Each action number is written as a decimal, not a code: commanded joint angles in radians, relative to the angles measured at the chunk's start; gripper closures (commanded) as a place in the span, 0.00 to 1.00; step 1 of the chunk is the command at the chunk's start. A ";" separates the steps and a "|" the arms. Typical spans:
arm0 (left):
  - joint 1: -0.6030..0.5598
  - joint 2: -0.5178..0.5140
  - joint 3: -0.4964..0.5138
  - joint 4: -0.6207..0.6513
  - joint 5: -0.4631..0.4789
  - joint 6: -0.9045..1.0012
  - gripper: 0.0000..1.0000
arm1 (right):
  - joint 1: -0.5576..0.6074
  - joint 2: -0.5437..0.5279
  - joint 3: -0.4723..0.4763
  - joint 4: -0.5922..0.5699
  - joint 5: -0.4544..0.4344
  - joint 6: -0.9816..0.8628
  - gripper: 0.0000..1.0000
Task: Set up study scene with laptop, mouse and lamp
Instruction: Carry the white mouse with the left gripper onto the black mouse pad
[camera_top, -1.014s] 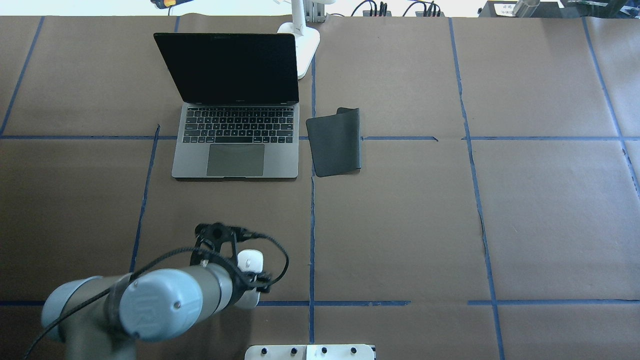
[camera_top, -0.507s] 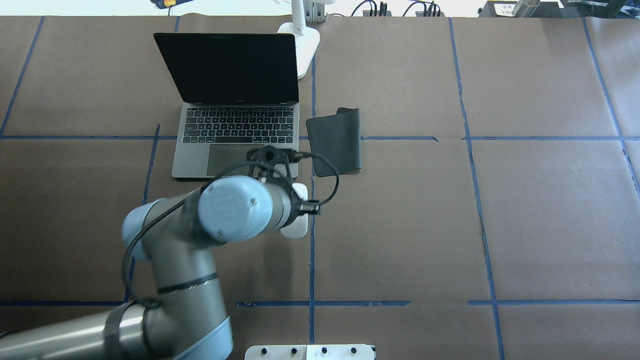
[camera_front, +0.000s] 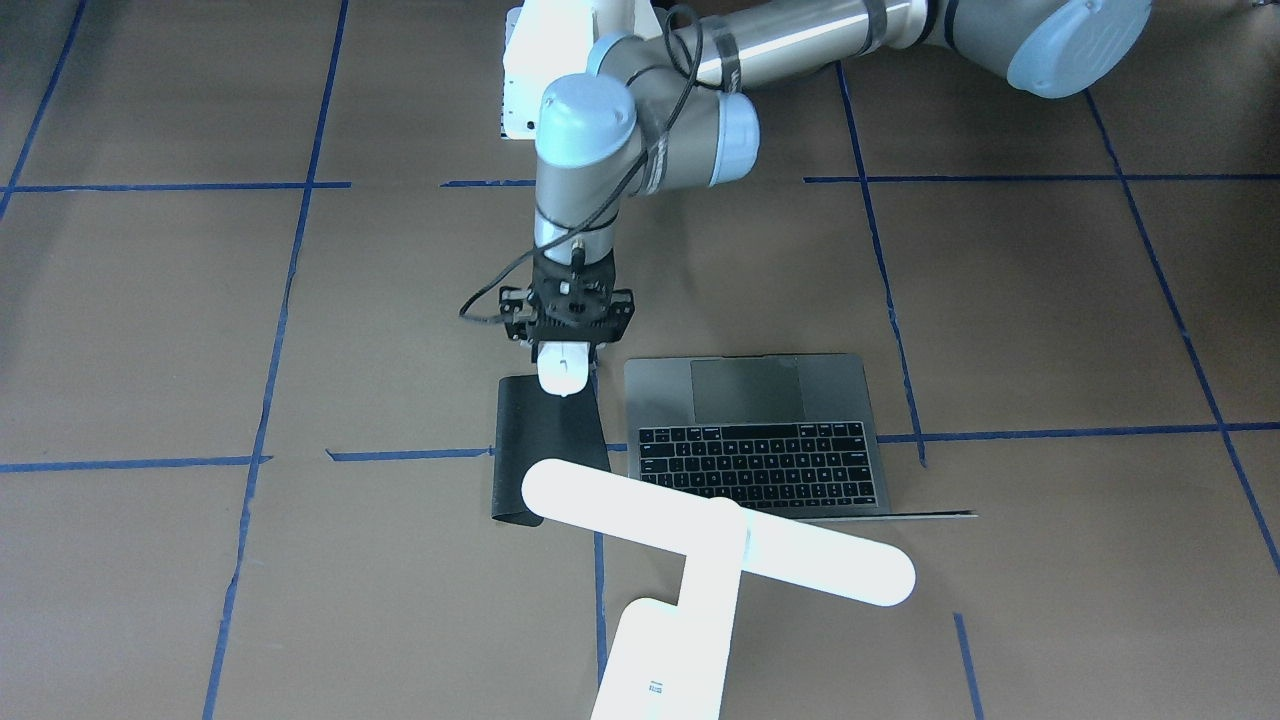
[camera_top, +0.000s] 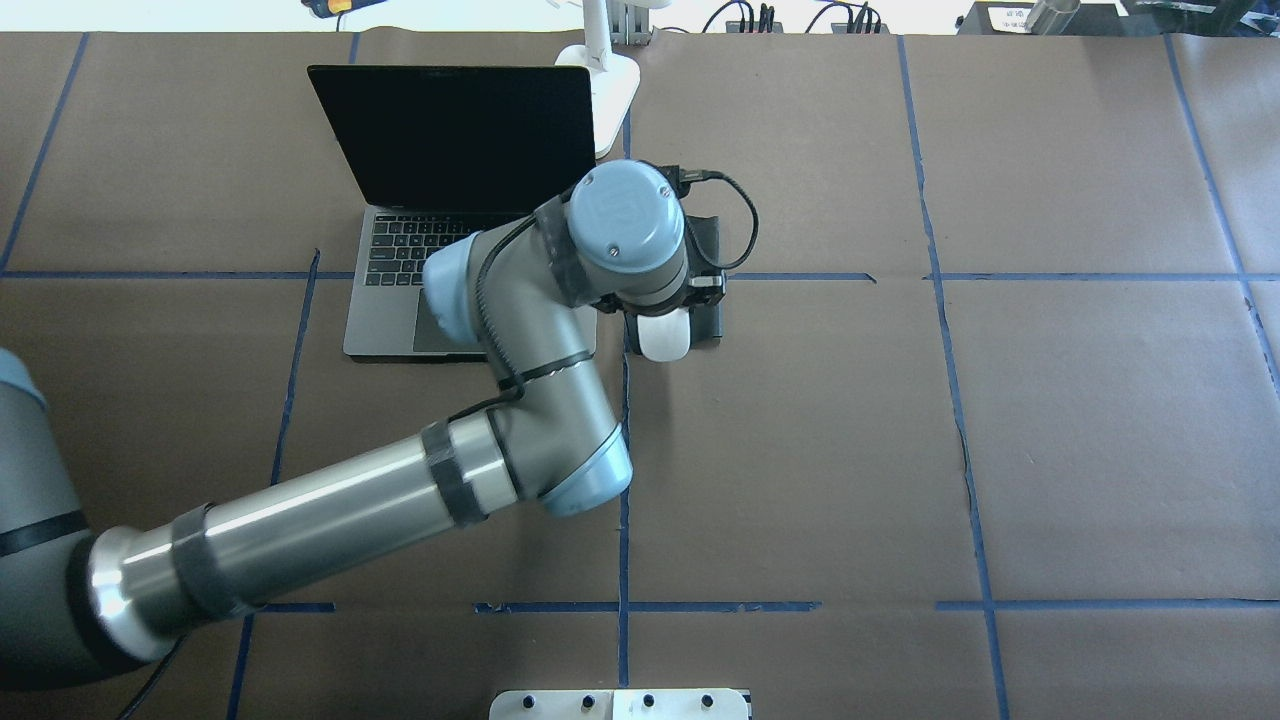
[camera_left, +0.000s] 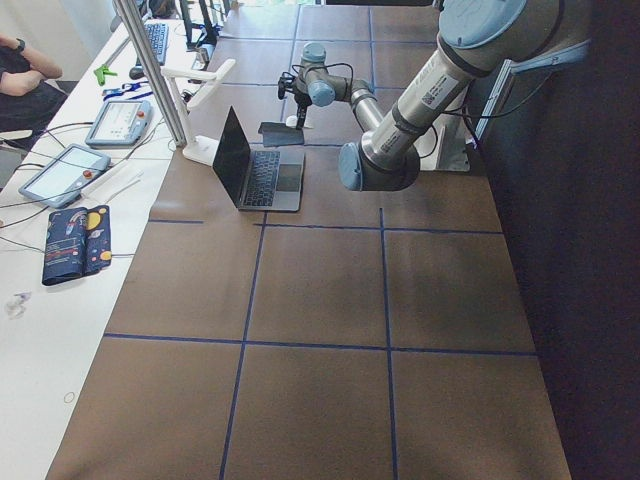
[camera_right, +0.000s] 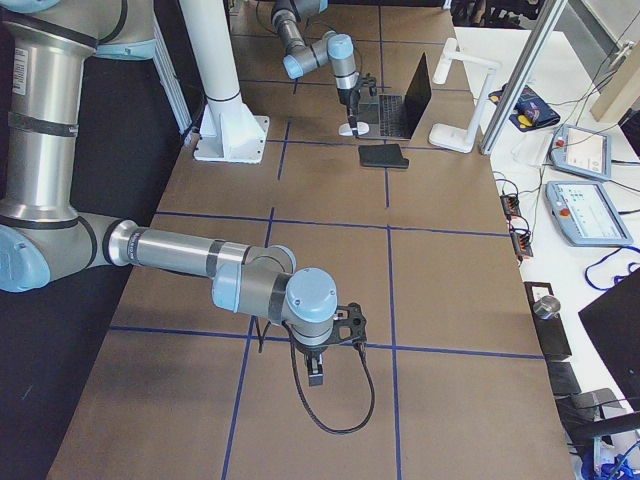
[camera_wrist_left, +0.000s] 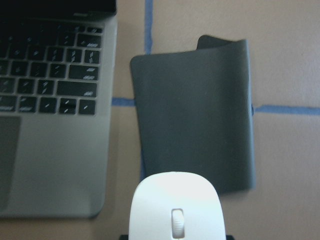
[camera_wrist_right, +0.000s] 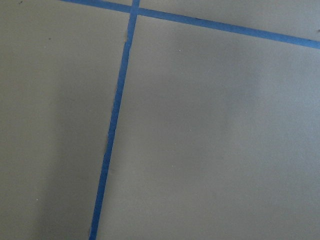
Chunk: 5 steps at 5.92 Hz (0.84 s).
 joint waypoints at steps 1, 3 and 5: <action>-0.024 -0.130 0.252 -0.087 -0.025 0.033 0.98 | 0.001 0.000 0.000 0.000 0.000 -0.001 0.00; -0.027 -0.143 0.270 -0.087 -0.051 0.034 0.11 | 0.001 0.000 0.000 0.000 0.000 0.002 0.00; -0.030 -0.144 0.264 -0.088 -0.062 0.083 0.00 | 0.001 0.000 0.003 0.000 0.011 0.004 0.00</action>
